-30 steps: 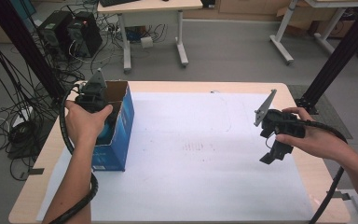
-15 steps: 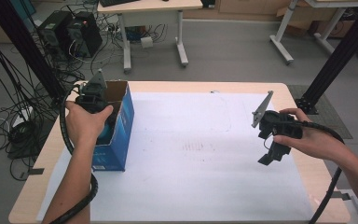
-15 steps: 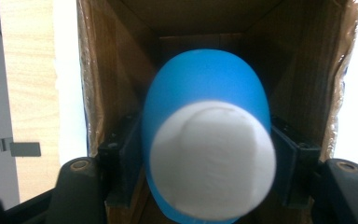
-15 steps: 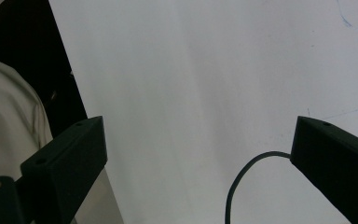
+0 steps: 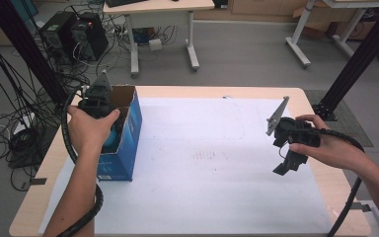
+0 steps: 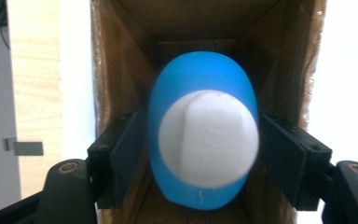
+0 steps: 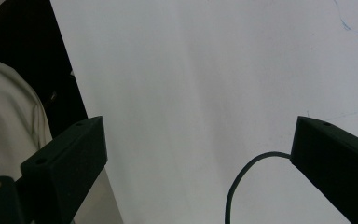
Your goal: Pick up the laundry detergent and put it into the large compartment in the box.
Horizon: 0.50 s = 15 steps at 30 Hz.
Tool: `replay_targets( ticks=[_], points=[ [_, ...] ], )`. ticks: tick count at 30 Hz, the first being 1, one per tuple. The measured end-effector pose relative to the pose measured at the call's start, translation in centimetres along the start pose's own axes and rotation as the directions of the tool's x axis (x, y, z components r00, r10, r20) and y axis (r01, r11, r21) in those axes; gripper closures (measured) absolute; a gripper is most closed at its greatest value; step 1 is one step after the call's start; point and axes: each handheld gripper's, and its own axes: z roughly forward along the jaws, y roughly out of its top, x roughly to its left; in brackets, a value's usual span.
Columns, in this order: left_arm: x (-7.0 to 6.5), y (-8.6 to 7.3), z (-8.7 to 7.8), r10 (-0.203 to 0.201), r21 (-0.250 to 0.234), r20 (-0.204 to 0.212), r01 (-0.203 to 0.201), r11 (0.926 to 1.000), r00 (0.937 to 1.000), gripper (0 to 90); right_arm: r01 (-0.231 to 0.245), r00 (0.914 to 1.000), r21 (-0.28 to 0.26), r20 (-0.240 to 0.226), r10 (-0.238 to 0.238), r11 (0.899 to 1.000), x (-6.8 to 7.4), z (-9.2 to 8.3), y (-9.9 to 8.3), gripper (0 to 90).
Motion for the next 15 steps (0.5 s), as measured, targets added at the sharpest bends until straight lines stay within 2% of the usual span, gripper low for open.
replay_targets(
  ticks=[9,12,15],
  points=[
    [-0.7,-0.5,-2.0,0.013,-0.005,-0.013,-0.013,0.9999,0.9998,25.7,0.001,1.0,-0.01,0.005,-0.001,1.0,0.2,-0.3,-0.3,3.6],
    [-0.6,-0.4,-3.0,0.008,0.004,-0.011,-0.008,1.0,0.9999,20.8,-0.005,0.9999,-0.017,0.01,0.005,1.0,0.3,-0.5,-0.4,3.7],
    [-0.6,-0.7,-4.3,0.006,-0.01,-0.013,-0.006,0.9999,0.9999,18.3,-0.001,0.9999,-0.021,0.012,0.001,1.0,0.4,-0.7,-0.5,3.7]
  ],
)
